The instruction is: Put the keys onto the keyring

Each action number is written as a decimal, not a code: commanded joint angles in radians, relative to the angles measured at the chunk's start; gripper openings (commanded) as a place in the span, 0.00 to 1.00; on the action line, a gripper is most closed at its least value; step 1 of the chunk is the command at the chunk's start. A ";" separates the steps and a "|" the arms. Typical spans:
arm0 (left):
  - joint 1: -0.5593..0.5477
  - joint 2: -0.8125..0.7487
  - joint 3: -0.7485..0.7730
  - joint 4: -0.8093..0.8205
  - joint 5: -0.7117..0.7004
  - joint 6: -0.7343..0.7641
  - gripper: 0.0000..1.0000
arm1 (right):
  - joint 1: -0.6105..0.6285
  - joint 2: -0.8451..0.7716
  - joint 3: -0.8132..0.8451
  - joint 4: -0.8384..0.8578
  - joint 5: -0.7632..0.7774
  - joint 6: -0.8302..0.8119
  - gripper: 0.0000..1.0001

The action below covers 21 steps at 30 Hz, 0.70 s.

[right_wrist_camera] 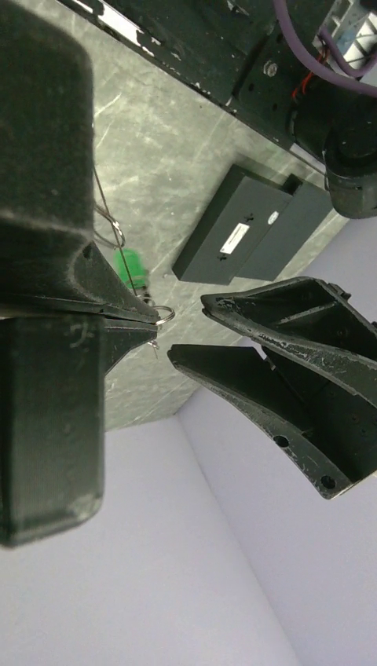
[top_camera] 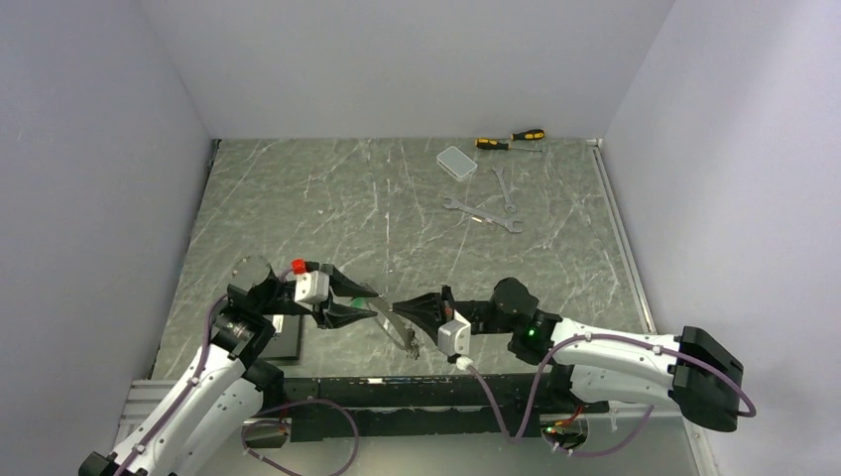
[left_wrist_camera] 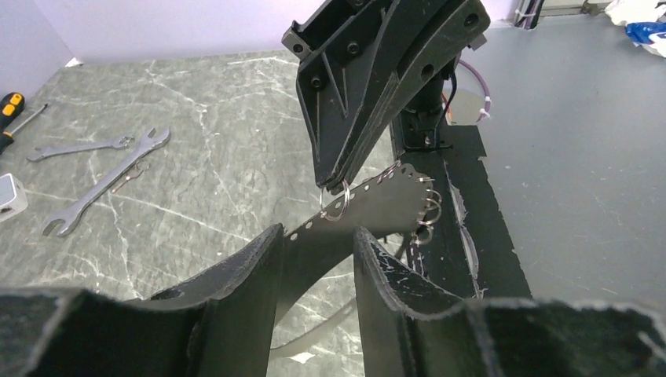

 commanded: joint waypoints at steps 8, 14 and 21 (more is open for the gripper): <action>-0.006 0.012 0.057 -0.093 -0.004 0.118 0.39 | -0.076 -0.092 0.065 -0.049 -0.178 0.075 0.00; -0.007 0.040 0.060 -0.083 -0.017 0.103 0.41 | -0.077 -0.087 0.067 -0.050 -0.190 0.092 0.00; -0.007 0.027 0.072 -0.127 -0.072 0.131 0.47 | -0.079 -0.112 0.043 -0.036 -0.179 0.123 0.00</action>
